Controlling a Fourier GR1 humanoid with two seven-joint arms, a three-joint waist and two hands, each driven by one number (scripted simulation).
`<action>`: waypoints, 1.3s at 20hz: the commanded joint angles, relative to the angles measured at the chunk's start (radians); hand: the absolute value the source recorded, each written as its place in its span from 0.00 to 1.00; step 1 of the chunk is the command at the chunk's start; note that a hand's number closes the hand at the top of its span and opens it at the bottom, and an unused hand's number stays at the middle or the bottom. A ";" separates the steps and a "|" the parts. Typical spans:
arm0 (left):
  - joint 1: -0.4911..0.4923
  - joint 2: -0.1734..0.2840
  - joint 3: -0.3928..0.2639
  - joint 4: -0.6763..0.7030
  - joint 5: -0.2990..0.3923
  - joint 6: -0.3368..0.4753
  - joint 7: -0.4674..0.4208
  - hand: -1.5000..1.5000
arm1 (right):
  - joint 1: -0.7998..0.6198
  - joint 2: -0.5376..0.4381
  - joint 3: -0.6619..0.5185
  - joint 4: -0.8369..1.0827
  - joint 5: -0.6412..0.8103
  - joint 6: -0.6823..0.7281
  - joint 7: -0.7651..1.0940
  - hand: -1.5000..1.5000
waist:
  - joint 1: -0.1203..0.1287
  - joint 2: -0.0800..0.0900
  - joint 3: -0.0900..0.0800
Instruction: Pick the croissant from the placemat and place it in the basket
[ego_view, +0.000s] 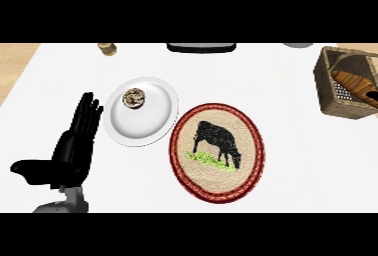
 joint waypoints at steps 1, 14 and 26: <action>0.030 0.002 -0.013 -0.064 -0.006 0.000 0.022 0.50 | -0.002 -0.037 -0.028 0.076 -0.044 -0.007 -0.095 0.00 | 0.000 -0.001 0.000; 0.051 0.025 0.007 -0.078 -0.010 0.002 0.033 0.50 | -0.011 -0.017 -0.103 -0.059 -0.144 -0.187 -0.110 0.00 | -0.006 -0.005 0.000; 0.051 0.023 0.025 -0.049 0.031 -0.029 -0.002 0.50 | 0.015 -0.274 -0.321 -0.008 -0.348 -0.045 -0.058 0.00 | -0.009 -0.004 0.000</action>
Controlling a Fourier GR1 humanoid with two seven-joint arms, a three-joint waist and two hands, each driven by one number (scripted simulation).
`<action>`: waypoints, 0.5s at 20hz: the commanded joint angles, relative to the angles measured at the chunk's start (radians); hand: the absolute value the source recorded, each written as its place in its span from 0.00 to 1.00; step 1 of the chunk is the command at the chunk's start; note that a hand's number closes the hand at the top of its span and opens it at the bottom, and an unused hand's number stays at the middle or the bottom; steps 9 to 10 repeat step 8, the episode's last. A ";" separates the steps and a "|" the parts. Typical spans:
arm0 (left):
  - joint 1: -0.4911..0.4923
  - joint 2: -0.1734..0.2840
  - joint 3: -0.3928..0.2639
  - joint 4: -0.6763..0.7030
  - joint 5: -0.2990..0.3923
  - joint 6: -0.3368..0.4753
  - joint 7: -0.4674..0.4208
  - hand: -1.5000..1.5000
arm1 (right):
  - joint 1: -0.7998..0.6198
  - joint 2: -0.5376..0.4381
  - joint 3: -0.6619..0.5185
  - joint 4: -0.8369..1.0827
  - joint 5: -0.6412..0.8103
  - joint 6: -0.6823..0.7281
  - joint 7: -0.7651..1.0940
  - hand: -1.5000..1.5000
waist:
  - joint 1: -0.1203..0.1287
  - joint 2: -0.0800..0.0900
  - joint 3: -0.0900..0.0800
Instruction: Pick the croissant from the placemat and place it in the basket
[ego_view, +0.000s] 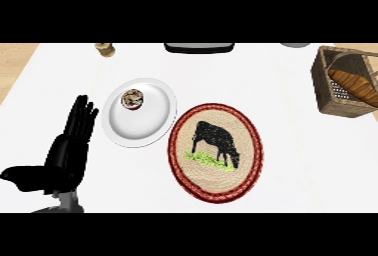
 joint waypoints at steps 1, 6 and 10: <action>-0.032 -0.014 -0.025 0.001 -0.035 0.027 0.029 0.50 | 0.070 -0.069 -0.095 0.008 -0.109 0.089 -0.041 0.00 | -0.008 0.000 0.000; 0.023 -0.014 -0.010 0.047 -0.017 0.003 -0.056 0.50 | 0.114 -0.141 -0.151 0.034 -0.215 0.232 -0.107 0.00 | -0.004 0.000 0.000; 0.038 0.006 0.026 0.045 0.033 -0.033 -0.081 0.50 | 0.140 -0.172 -0.157 0.041 -0.242 0.291 -0.124 0.00 | -0.001 0.001 0.000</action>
